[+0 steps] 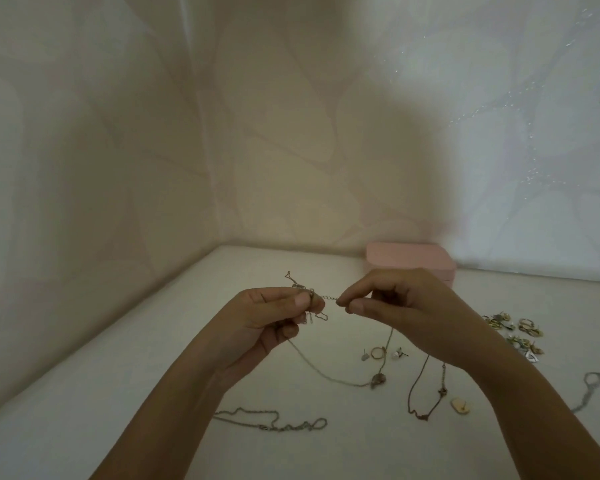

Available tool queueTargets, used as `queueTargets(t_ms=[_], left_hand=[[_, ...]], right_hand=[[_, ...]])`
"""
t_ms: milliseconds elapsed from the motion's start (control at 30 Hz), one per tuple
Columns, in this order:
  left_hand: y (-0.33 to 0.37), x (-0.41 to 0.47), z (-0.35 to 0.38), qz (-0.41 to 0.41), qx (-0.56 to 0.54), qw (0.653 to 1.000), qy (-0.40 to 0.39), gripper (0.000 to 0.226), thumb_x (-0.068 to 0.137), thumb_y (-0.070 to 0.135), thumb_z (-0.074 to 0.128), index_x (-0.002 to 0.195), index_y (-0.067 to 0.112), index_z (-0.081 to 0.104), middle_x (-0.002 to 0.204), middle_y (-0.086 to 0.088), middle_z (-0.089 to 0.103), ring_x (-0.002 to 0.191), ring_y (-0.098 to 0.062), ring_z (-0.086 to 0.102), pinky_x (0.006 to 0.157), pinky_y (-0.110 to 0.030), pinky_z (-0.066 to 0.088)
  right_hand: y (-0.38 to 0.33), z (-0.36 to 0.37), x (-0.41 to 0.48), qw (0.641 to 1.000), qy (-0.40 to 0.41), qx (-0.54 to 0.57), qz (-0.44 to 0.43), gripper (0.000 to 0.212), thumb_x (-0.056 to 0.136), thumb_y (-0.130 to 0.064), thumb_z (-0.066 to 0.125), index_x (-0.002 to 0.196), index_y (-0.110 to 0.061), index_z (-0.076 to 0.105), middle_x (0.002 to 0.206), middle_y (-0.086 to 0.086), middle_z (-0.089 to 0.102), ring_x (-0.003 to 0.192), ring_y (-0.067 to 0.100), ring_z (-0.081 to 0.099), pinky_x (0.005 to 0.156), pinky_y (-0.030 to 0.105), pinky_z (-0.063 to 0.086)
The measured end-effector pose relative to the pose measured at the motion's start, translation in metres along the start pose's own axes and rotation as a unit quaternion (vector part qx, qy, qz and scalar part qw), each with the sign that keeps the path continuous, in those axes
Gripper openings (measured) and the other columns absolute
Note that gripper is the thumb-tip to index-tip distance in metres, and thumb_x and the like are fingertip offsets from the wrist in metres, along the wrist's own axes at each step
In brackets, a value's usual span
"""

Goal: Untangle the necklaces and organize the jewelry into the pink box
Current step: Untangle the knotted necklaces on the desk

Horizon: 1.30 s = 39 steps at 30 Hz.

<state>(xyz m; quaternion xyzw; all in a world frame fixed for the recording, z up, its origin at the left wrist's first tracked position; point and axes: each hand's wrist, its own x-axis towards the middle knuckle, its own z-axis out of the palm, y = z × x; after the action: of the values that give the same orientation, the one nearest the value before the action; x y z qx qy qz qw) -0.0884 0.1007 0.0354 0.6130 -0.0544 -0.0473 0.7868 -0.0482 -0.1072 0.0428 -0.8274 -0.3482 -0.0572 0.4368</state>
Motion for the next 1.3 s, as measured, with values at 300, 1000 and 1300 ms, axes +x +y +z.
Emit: queueTargets(t_ms=[300,1000,1300], left_hand=[[0.003,-0.003,-0.001,0.054,0.081,0.995,0.031,0.013,0.066,0.02,0.066,0.069,0.017,0.078,0.083,0.001,0.074,0.068,0.0,0.06,0.061,-0.012,0.047],[-0.009,-0.008,0.012,0.334,0.434,0.827,0.13,0.009,0.081,0.025,0.068,0.081,0.033,0.071,0.092,0.022,0.069,0.069,0.007,0.053,0.065,-0.005,0.038],[-0.016,-0.003,0.011,0.385,0.528,0.747,0.125,0.018,0.085,0.034,0.055,0.086,0.026,0.072,0.089,0.02,0.068,0.078,0.013,0.05,0.074,0.002,0.034]], right_hand=[[-0.006,-0.008,0.0,0.996,0.037,0.065,0.047,0.004,0.077,-0.023,0.075,0.076,-0.026,0.074,0.045,-0.014,0.047,0.042,0.001,0.037,0.045,0.008,0.031],[-0.009,0.005,0.0,0.988,0.085,0.123,0.023,0.007,0.076,-0.022,0.076,0.071,-0.026,0.076,0.042,-0.007,0.025,0.043,0.011,0.021,0.049,0.02,0.029],[-0.004,0.014,0.0,0.996,0.083,0.0,-0.028,0.004,0.077,-0.029,0.073,0.075,-0.031,0.075,0.044,-0.008,0.035,0.045,0.005,0.034,0.052,0.018,0.036]])
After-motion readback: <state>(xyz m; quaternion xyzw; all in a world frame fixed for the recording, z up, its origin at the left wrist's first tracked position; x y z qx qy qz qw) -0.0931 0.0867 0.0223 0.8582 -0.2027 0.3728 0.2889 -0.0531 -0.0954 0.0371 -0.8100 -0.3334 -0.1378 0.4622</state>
